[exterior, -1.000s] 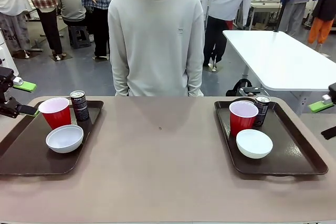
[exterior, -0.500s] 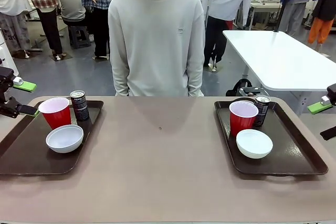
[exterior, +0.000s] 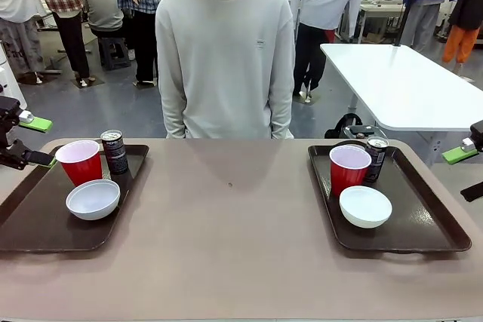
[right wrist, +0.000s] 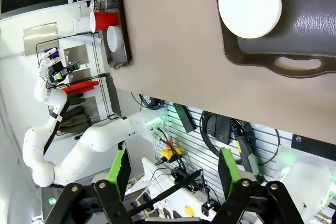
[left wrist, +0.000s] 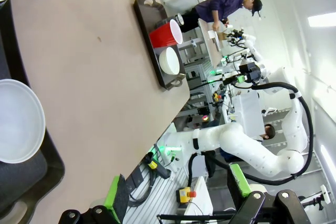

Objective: Prepare tableware on both trays.
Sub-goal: Pick up a Picnic Bowl from the table and place it on a Handle tray.

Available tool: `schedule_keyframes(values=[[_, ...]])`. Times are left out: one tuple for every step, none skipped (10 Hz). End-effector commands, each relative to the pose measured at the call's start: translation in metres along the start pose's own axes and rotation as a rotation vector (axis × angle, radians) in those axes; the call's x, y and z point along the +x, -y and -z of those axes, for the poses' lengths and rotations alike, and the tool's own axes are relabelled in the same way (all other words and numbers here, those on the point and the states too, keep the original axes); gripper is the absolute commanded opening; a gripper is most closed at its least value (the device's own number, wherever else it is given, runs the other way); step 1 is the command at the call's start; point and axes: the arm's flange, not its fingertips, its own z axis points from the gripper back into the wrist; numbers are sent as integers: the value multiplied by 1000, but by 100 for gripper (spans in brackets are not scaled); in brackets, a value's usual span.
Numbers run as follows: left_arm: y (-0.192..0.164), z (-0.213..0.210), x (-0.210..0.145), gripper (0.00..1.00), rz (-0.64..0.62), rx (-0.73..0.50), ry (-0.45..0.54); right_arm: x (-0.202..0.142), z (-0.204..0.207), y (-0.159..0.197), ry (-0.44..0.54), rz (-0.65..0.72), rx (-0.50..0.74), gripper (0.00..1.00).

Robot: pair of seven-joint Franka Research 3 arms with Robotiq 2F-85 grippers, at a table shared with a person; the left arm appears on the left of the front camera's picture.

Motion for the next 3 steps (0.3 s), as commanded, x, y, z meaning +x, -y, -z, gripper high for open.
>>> schedule_keyframes(values=[[1, 0, 2, 100, 4, -7, -2, 0, 0, -1, -8, 11, 14, 87], [1, 0, 2, 100, 4, -7, -2, 0, 0, -1, -8, 11, 14, 87], [1, 0, 2, 100, 4, -7, -2, 0, 0, -1, -8, 11, 14, 87]])
